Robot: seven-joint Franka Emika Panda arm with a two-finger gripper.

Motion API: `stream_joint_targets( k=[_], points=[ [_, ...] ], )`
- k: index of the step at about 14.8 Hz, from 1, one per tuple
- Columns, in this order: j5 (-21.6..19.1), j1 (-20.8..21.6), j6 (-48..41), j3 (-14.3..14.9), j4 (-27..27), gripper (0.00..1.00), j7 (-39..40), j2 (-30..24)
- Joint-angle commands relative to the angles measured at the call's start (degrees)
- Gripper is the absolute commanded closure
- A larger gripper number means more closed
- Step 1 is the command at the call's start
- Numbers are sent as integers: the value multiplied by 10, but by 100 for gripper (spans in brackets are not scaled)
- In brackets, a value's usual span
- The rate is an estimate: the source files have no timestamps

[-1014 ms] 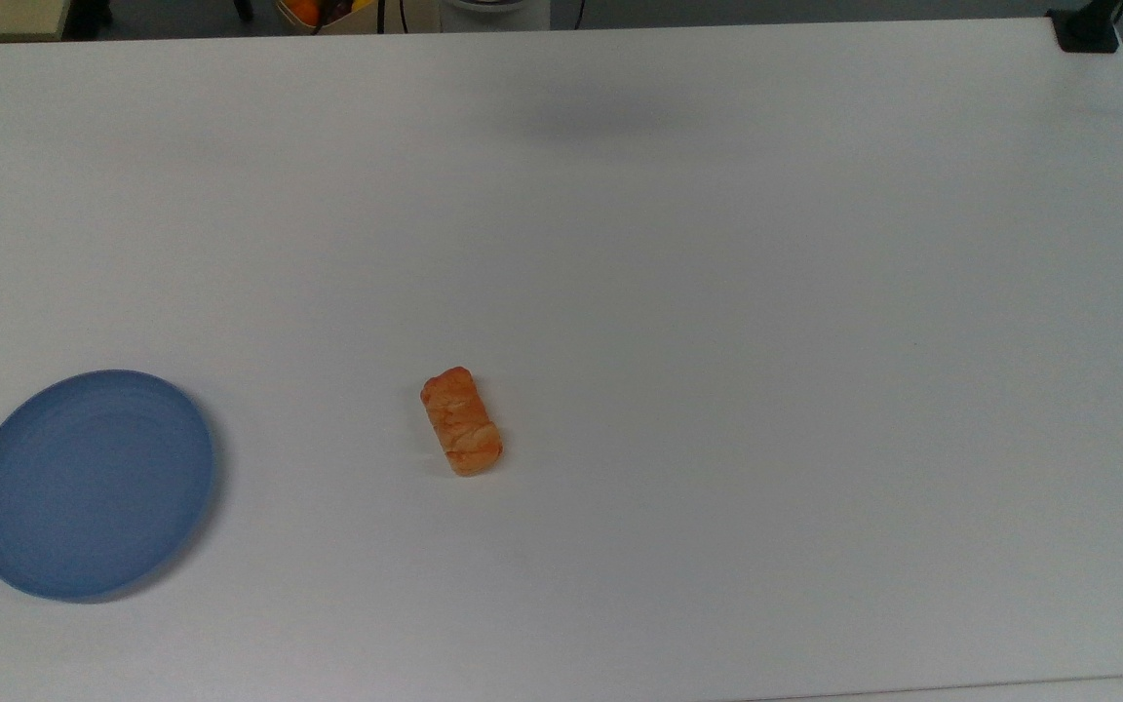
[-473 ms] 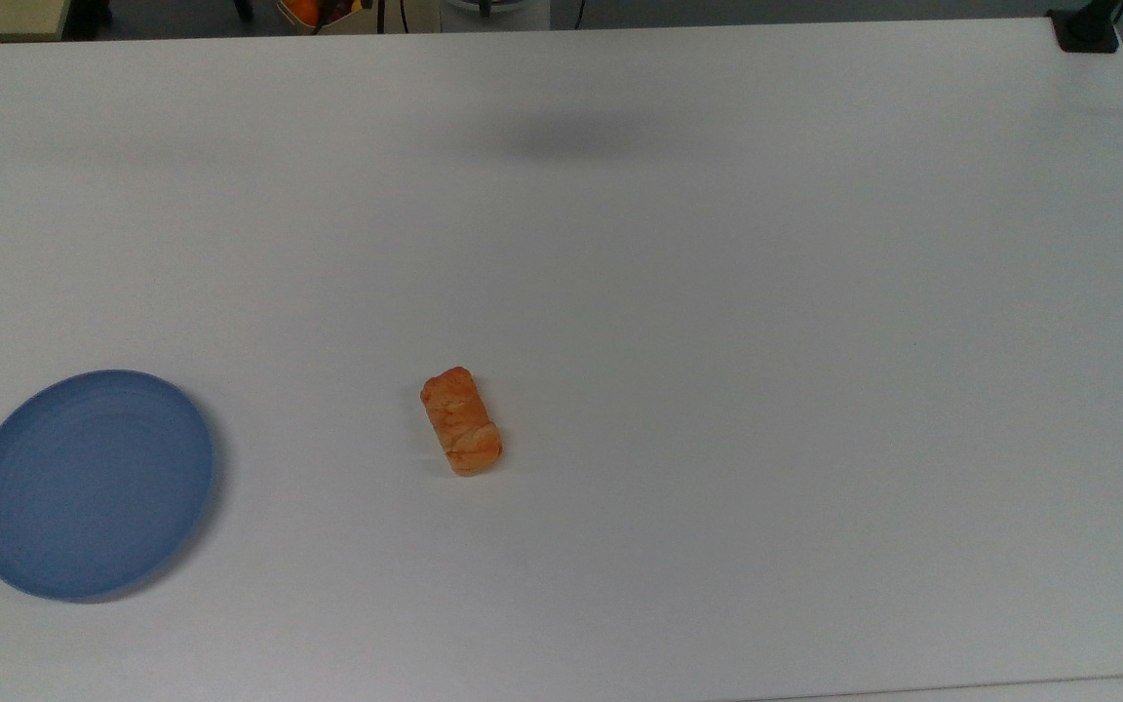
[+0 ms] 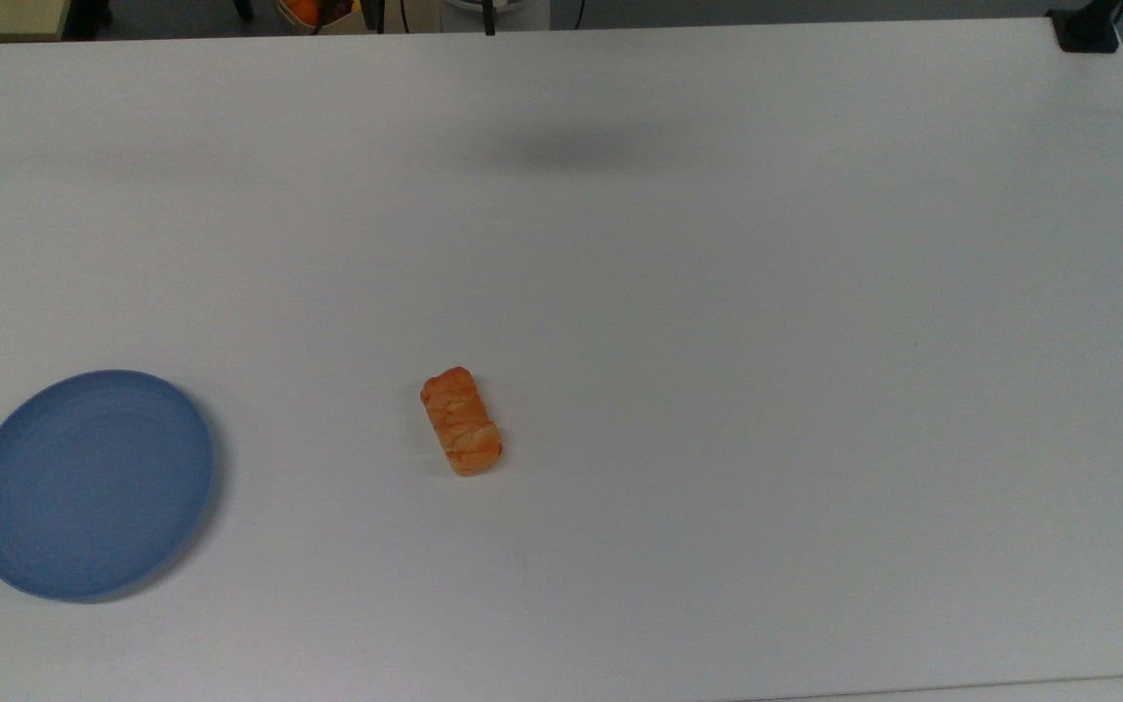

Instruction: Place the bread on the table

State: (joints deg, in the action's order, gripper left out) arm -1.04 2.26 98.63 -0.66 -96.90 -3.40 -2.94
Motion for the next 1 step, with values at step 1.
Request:
stream_joint_targets(
  k=[1],
  points=[
    [-12,-10,11,-7,-5,0,16,-5]
  ],
)
